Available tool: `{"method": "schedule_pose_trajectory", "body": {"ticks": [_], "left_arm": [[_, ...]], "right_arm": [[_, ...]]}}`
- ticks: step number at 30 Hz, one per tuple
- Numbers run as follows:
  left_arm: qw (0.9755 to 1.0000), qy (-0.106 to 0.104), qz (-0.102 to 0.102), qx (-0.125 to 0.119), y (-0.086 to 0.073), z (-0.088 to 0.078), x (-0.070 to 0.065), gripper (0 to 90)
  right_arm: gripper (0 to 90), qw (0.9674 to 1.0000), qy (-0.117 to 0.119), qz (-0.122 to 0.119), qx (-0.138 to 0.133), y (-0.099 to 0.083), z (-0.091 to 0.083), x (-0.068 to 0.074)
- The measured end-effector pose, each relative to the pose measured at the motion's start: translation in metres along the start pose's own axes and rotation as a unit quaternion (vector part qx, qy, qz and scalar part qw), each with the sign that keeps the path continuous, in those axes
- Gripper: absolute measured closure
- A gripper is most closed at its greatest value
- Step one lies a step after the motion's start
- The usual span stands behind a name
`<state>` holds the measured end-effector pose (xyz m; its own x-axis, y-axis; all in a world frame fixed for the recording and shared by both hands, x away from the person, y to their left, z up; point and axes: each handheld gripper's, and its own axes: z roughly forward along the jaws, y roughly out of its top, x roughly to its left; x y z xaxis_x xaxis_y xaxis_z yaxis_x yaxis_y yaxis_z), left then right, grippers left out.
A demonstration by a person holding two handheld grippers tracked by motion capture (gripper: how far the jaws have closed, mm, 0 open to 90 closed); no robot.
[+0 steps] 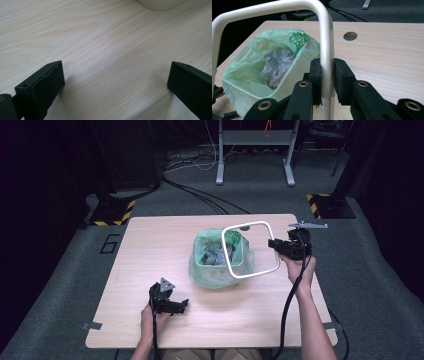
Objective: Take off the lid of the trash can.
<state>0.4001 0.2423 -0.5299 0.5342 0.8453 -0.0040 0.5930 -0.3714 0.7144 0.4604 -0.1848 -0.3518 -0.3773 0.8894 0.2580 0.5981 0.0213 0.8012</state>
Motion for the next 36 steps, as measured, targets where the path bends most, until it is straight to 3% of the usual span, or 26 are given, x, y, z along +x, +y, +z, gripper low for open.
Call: {"method": "schedule_pose_trajectory", "body": {"ticks": [16,36], "left_arm": [[1.0000,-0.001,0.001,-0.001,0.000,0.000,0.000,1.9],[1.0000,0.007,-0.005,-0.002,0.001,0.001,0.001,2.3]], "right_arm": [[77.2,0.9997,-0.021,0.008,-0.006,-0.009,-0.020,-0.017],[77.1,0.9989,-0.042,0.020,0.009,-0.028,-0.026,-0.038]]}}
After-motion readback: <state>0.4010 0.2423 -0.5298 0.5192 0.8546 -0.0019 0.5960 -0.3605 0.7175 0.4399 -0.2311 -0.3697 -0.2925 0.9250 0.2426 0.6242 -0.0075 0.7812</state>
